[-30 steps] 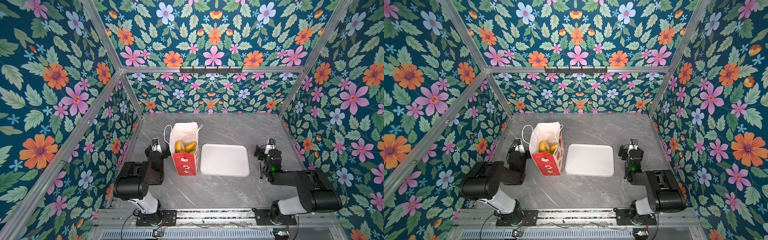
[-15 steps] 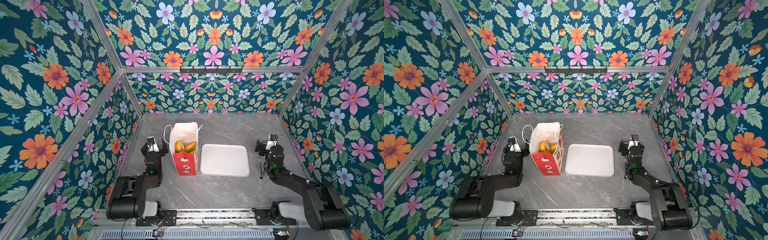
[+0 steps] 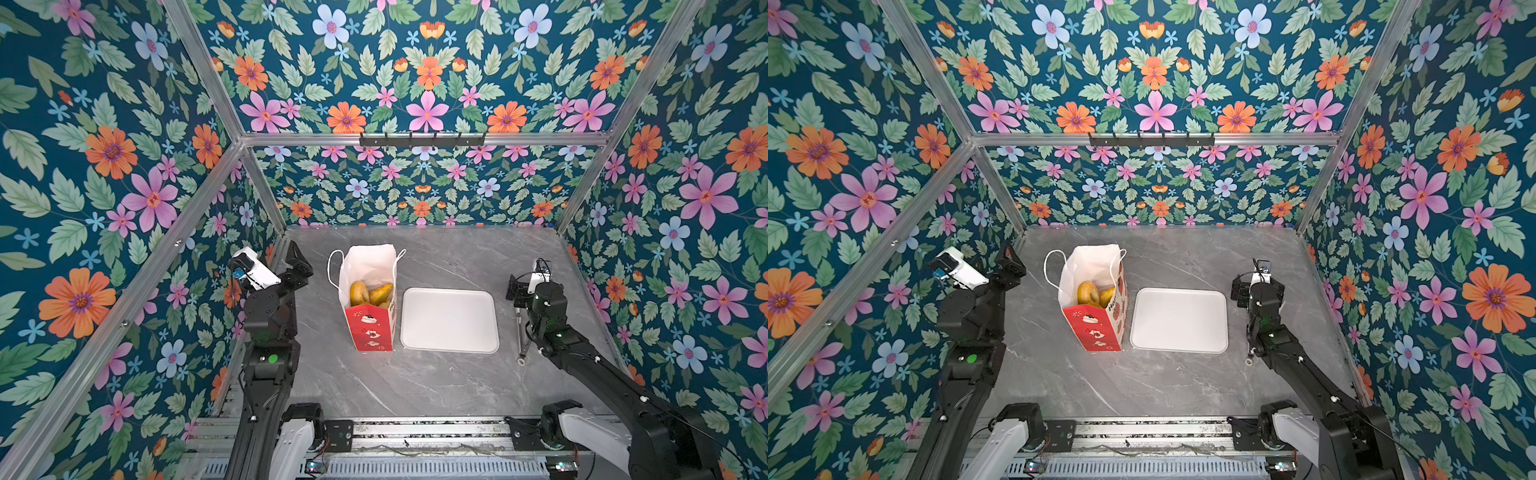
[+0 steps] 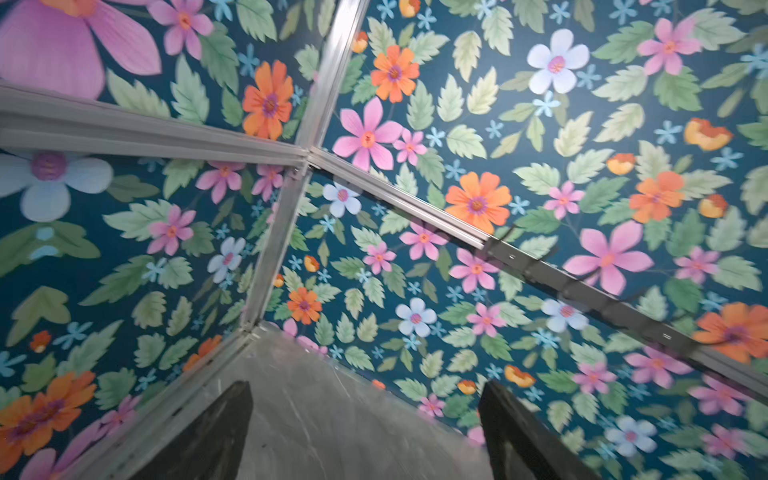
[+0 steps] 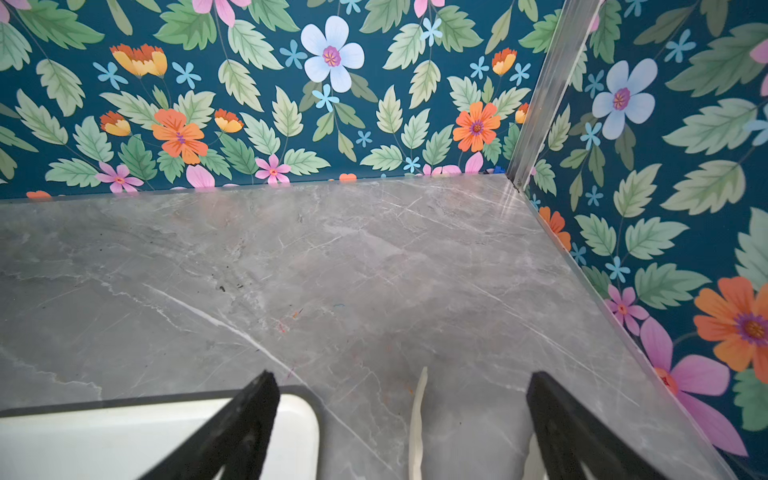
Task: Take the fake bread out of the paper bag
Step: 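Move the left gripper to the bag rim while the right lowers toward tongs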
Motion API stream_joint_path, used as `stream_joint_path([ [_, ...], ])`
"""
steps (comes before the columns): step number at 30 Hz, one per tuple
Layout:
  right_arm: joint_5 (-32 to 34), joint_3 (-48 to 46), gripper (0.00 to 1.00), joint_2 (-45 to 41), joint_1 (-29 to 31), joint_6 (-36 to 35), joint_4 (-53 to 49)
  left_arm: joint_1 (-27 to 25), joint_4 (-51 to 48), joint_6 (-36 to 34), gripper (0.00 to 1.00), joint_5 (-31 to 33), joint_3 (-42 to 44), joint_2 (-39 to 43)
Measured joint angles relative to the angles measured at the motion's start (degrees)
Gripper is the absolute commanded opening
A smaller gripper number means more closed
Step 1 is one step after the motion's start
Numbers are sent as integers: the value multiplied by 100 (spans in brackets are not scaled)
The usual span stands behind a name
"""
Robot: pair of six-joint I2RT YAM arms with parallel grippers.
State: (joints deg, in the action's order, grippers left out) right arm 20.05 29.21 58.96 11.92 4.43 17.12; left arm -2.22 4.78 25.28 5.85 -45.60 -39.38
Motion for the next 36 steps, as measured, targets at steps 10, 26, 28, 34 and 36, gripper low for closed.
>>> stream_joint_path([
  [10, -22, 127, 94, -684, 2, 446, -1038, -2, -2618, 208, 81, -2721, -662, -85],
  [26, -98, -173, 94, -741, 2, 728, -1292, -7, -3226, -487, 64, -3263, -715, -933],
  [28, -96, -208, 94, -745, 2, 734, -1303, -9, -3215, -557, 63, -3204, -743, -1019],
  [34, -50, -251, 94, -743, 2, 737, -1300, -44, -3117, -610, 60, -3128, -767, -1213],
  [36, -37, -264, 94, -737, 2, 741, -1287, -70, -3073, -610, 59, -3123, -754, -1266],
])
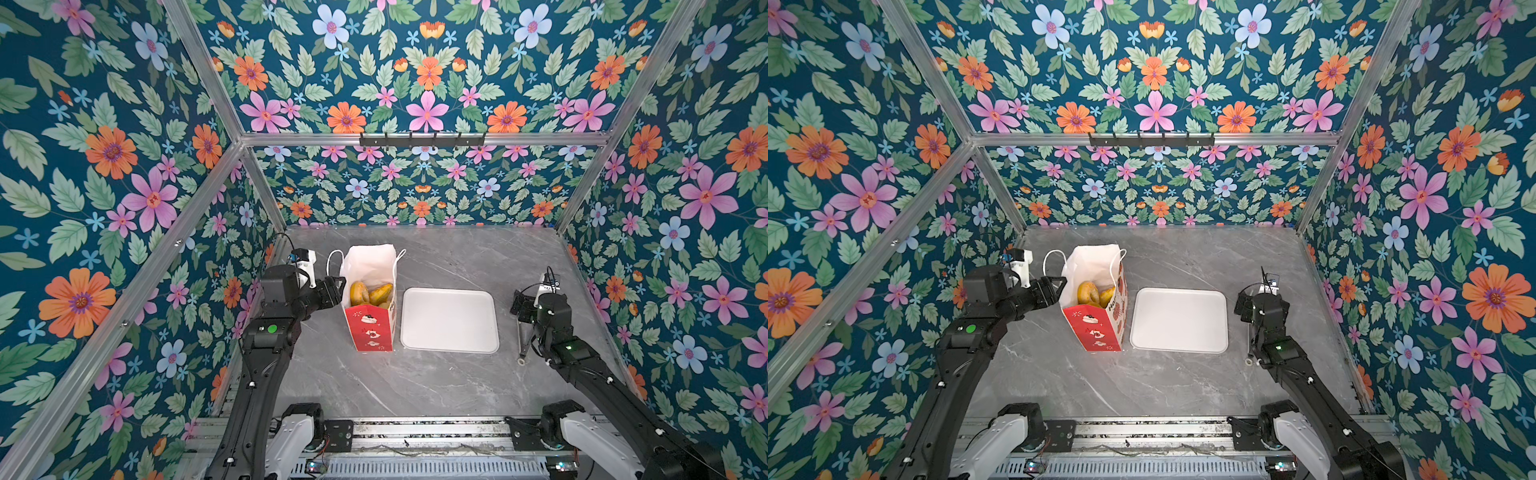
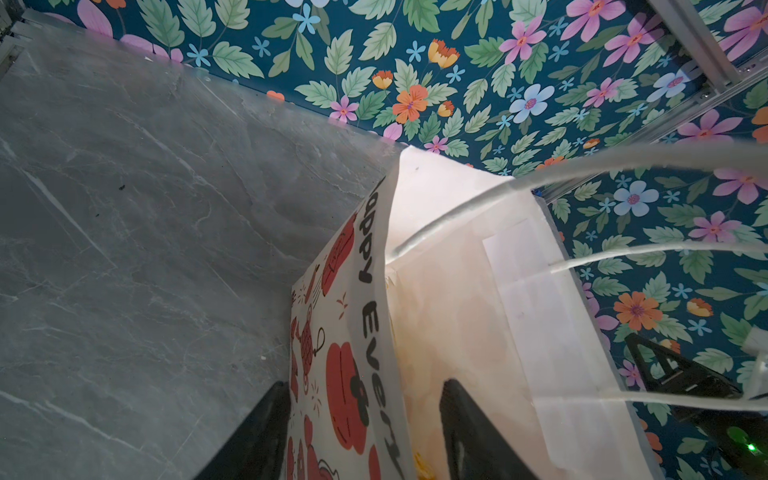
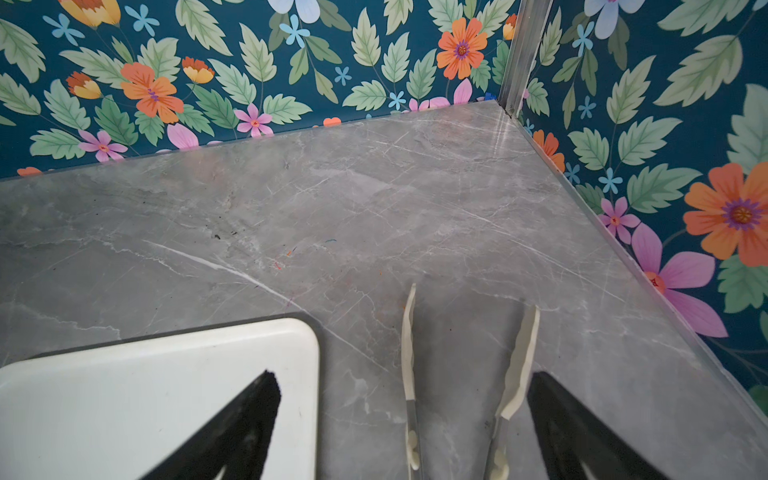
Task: Take the fake bread out of the paper bag
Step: 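Move the left gripper to the bag rim while the right lowers toward tongs, then grip the bag rim with the left gripper and tilt it toward the tray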
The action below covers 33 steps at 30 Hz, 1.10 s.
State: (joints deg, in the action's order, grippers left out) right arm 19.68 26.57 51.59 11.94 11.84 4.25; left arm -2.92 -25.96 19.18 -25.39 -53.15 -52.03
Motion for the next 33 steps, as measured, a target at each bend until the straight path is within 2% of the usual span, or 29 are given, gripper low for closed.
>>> stream_joint_path([
  [6, 24, -76, 94, 42, 0, 42, -9, -125, 107, 2, 50, 48, 11, -131],
  [14, 92, -81, 94, 149, 0, 146, 9, -278, 326, 20, 24, 247, -111, -348],
  [17, 129, -81, 94, 157, 0, 157, 0, -332, 341, 20, 19, 313, -151, -437],
  [22, 151, -81, 94, 160, 0, 164, 0, -413, 358, 0, 0, 463, -262, -595],
  [33, 153, -107, 94, 227, 0, 195, 11, -457, 291, -243, 0, 728, -951, -1204],
])
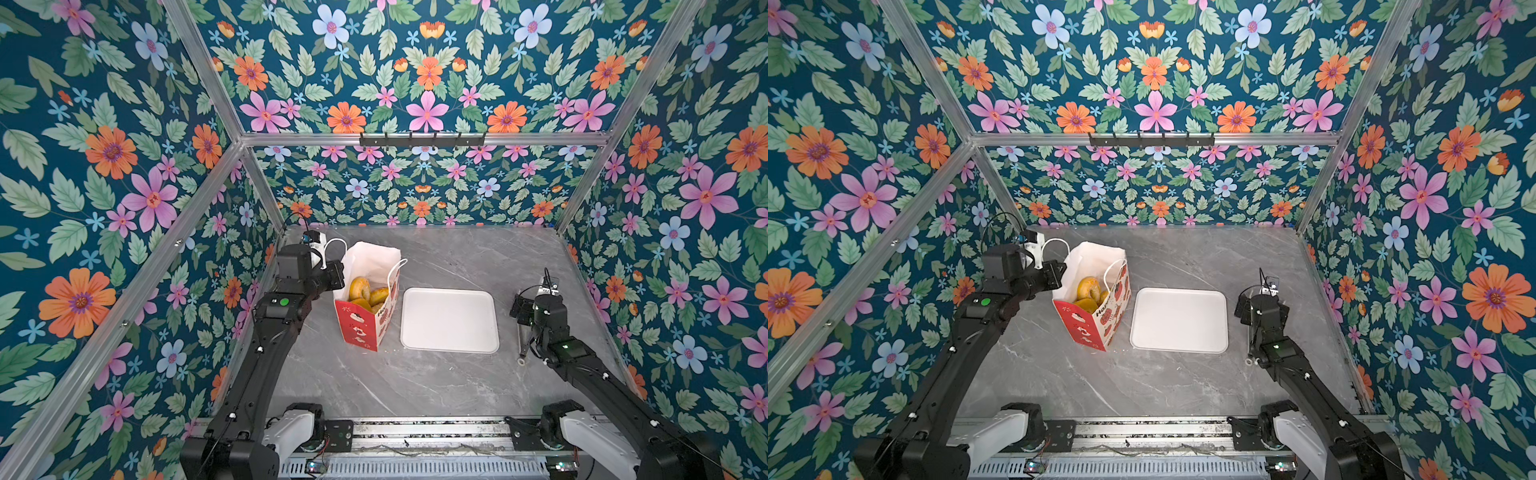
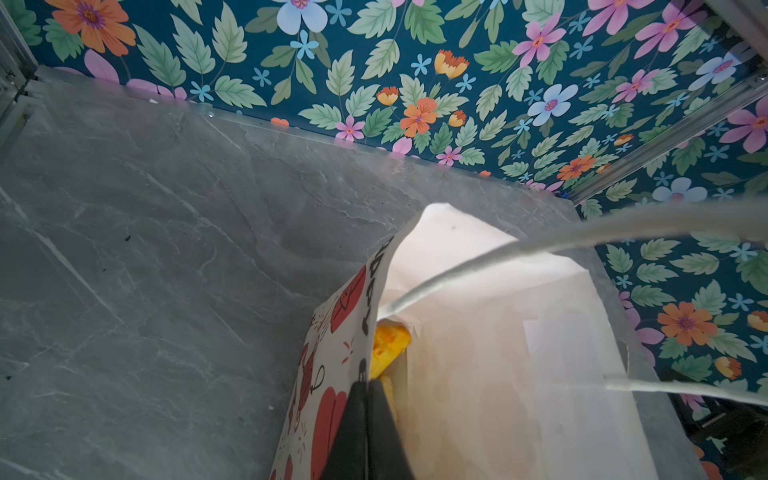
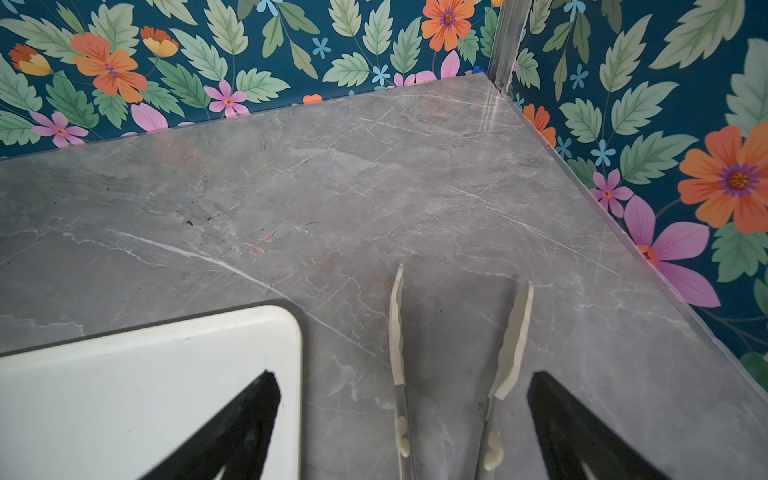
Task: Take the fake bread out of the paper bag
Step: 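Grip the bag rim with the left gripper and tilt it toward the tray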
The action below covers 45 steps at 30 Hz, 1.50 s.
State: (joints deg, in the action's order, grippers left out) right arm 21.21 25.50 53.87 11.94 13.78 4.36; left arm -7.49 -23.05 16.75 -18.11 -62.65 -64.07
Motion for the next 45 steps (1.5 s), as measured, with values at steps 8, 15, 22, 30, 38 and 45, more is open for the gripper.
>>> stream_joint_path([
  [8, 0, -4, 94, 15, 0, 13, 4, 4, 166, -551, 0, 118, -992, -960],
  [15, 2, -4, 94, 42, 0, 13, 20, 17, 66, -1515, 0, 22, -2367, -2304],
  [22, 2, 7, 94, 109, 0, 13, 48, 160, -358, -2649, 0, 146, -3849, -3622],
  [30, 0, -13, 94, 4, 0, 66, 39, 520, -817, -3497, 0, 101, -5226, -4492],
  [38, -160, -7, 94, -22, 0, 173, -31, 647, -684, -4426, 0, -321, -5195, -4627],
  [45, -321, -238, 94, -577, 0, 372, -96, 627, -114, -4712, 0, -732, -3978, -4096],
])
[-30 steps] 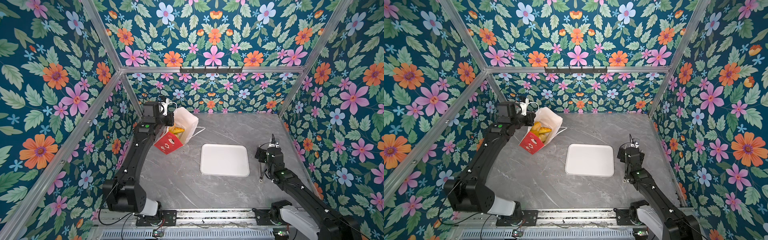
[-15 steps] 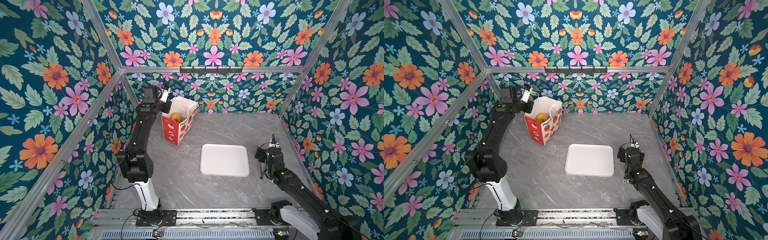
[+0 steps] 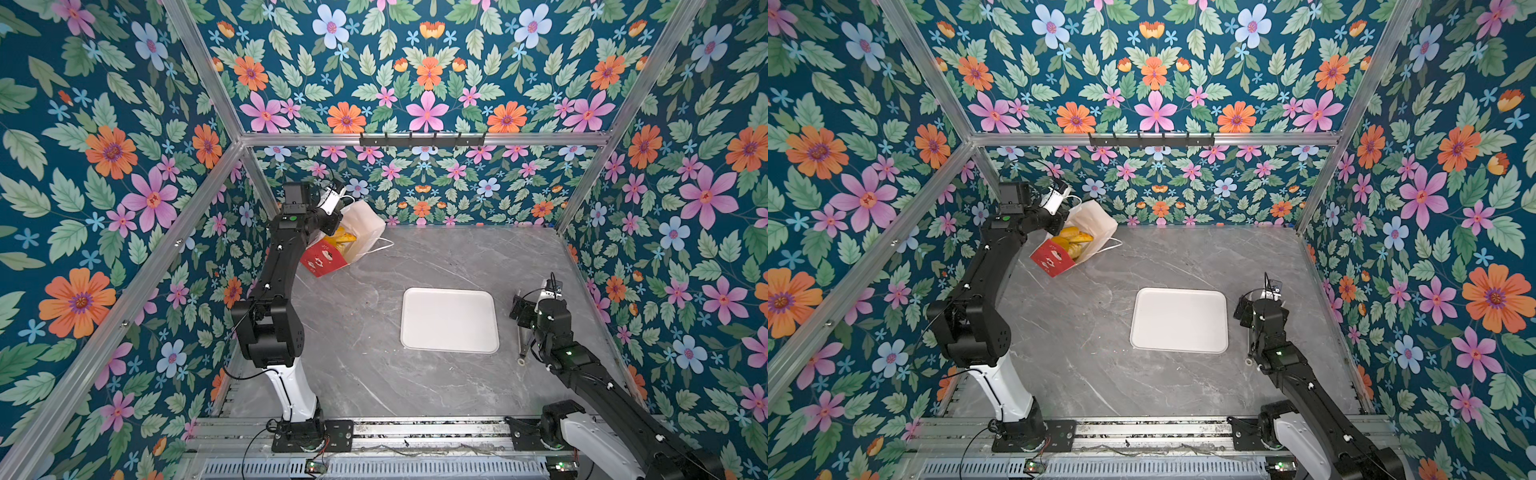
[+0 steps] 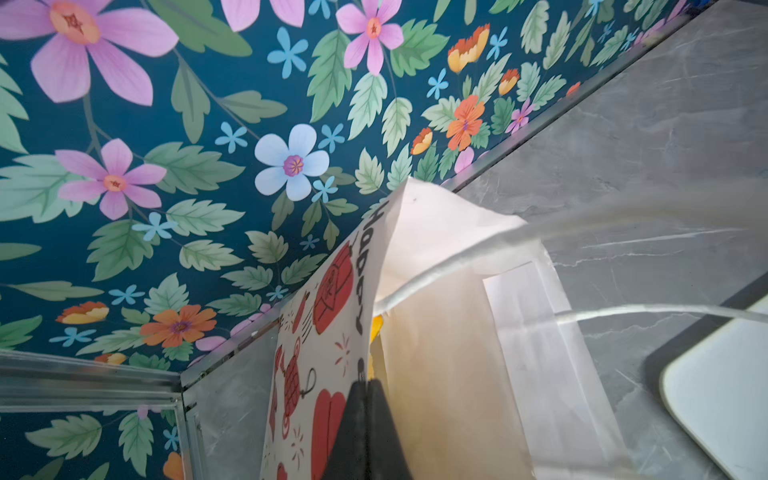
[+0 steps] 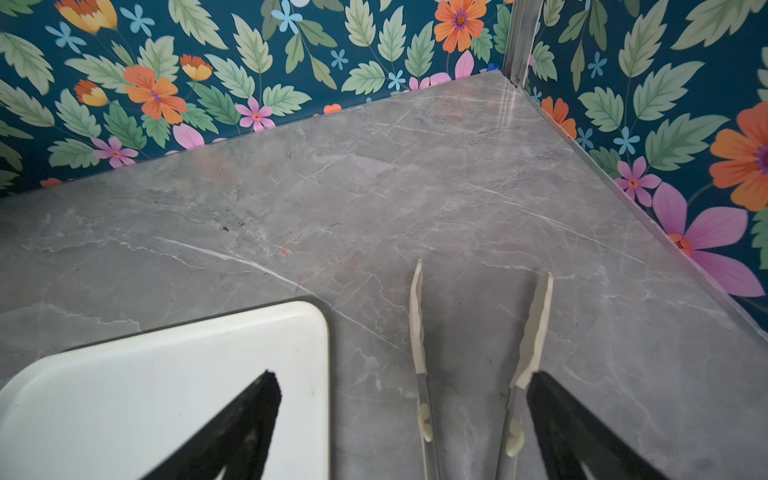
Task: Take the fake bread out of the paper bag
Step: 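Grip the bag rim with the left gripper and tilt it toward the tray, then grasp the metal tongs with the right gripper and lift them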
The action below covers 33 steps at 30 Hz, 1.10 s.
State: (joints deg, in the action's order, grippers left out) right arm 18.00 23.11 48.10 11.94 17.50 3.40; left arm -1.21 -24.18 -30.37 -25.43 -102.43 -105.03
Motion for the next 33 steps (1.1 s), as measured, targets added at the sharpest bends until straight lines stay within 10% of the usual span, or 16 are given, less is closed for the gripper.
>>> stream_joint_path([
  [33, 234, 1156, 99, 328, -409, 1078, -2647, -1600, 2341, 1379, 0, 584, 4568, 2695],
])
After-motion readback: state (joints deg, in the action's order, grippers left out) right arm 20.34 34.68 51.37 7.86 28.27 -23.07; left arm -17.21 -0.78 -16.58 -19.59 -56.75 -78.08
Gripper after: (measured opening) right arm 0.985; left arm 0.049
